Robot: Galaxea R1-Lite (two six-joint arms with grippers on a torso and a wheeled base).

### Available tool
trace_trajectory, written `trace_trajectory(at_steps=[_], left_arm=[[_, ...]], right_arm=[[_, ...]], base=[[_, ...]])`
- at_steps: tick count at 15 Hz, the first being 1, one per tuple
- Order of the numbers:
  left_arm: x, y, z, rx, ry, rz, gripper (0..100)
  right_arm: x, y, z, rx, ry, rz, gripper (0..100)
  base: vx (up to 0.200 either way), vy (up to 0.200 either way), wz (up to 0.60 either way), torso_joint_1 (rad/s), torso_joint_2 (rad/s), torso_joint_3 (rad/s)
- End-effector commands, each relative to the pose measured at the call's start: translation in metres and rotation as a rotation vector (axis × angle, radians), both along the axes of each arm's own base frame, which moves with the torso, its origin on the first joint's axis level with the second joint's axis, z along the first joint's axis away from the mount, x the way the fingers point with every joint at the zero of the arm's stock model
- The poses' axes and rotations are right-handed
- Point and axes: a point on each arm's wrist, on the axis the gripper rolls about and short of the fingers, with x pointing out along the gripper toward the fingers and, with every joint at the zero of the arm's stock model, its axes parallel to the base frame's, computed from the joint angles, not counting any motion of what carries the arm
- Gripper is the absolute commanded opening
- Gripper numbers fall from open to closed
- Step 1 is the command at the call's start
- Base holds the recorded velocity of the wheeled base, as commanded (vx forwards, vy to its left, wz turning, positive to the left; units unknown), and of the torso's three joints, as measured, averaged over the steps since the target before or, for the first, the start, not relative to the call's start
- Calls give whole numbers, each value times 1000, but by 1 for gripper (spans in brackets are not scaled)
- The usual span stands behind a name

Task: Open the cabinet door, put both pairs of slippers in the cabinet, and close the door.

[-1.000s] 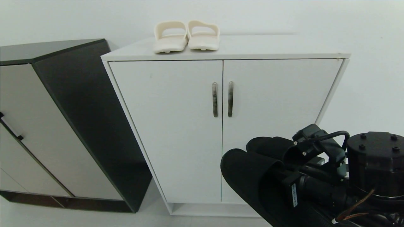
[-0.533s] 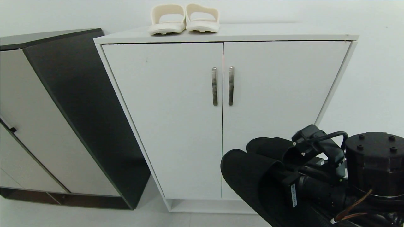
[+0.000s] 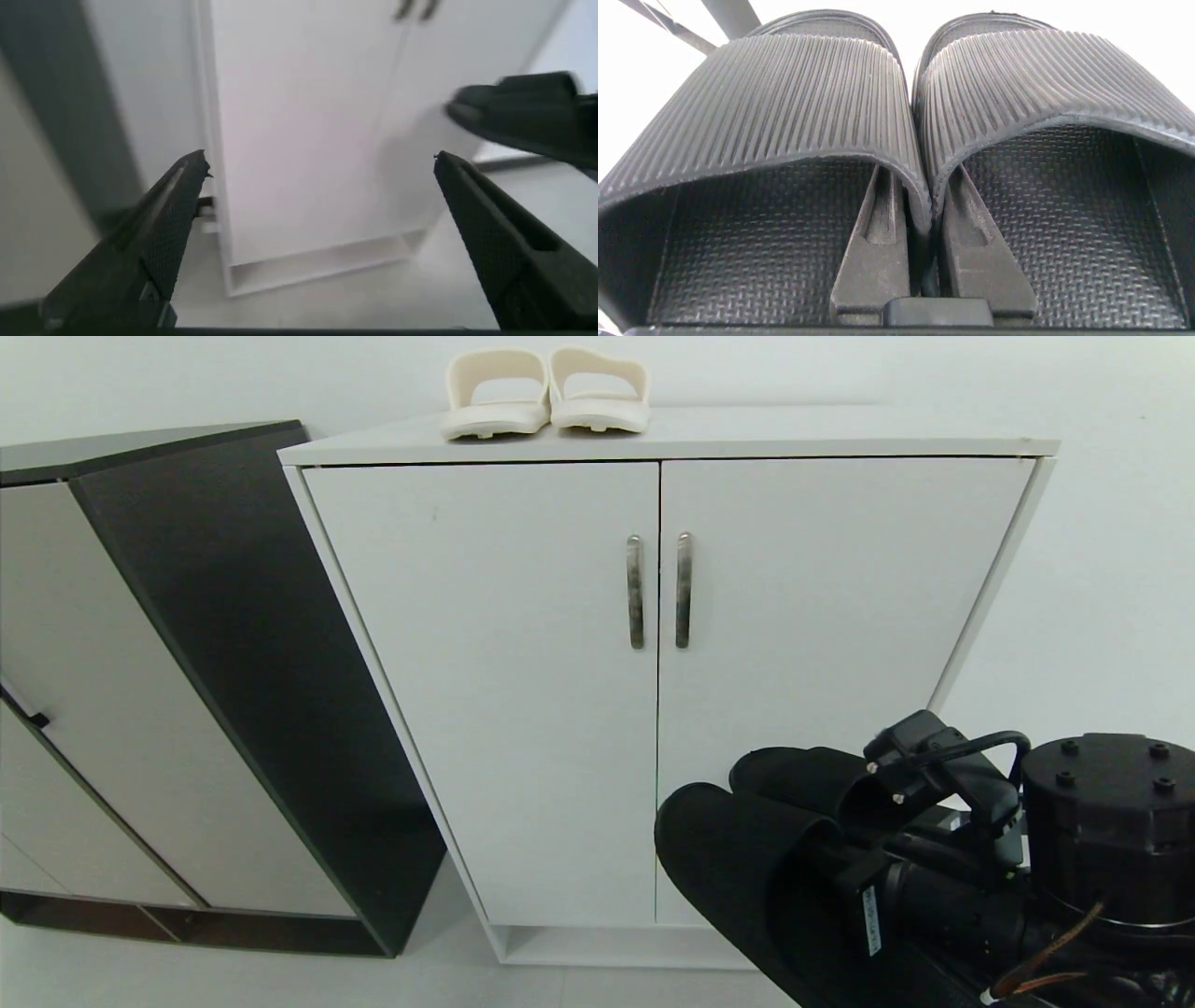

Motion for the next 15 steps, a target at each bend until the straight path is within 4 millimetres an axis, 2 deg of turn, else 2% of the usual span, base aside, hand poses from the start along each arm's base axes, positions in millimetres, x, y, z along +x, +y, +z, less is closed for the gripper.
trace_trajectory(at_steps=[1, 4, 6, 7, 12, 15], left_arm=[[55, -7, 15, -15, 152, -161, 100], [97, -17, 24, -11, 183, -246, 100], [115, -31, 28, 32, 131, -339, 100], [118, -35, 30, 33, 118, -361, 100], [150, -84, 52, 40, 118, -507, 100], [155, -111, 63, -2, 116, -588, 100]], right_arm=[[0, 0, 0, 1, -1, -1, 0], [-1, -1, -3, 7, -8, 3, 0], [-2, -1, -4, 5, -10, 14, 0], [-2, -1, -4, 3, -9, 14, 0], [-3, -3, -4, 2, -12, 13, 0], [-3, -3, -4, -5, -15, 16, 0]], base=[[0, 0, 0, 0, 0, 0], [0, 0, 0, 0, 0, 0], [0, 0, 0, 0, 0, 0], [0, 0, 0, 0, 0, 0], [0, 0, 0, 0, 0, 0], [0, 0, 0, 0, 0, 0]])
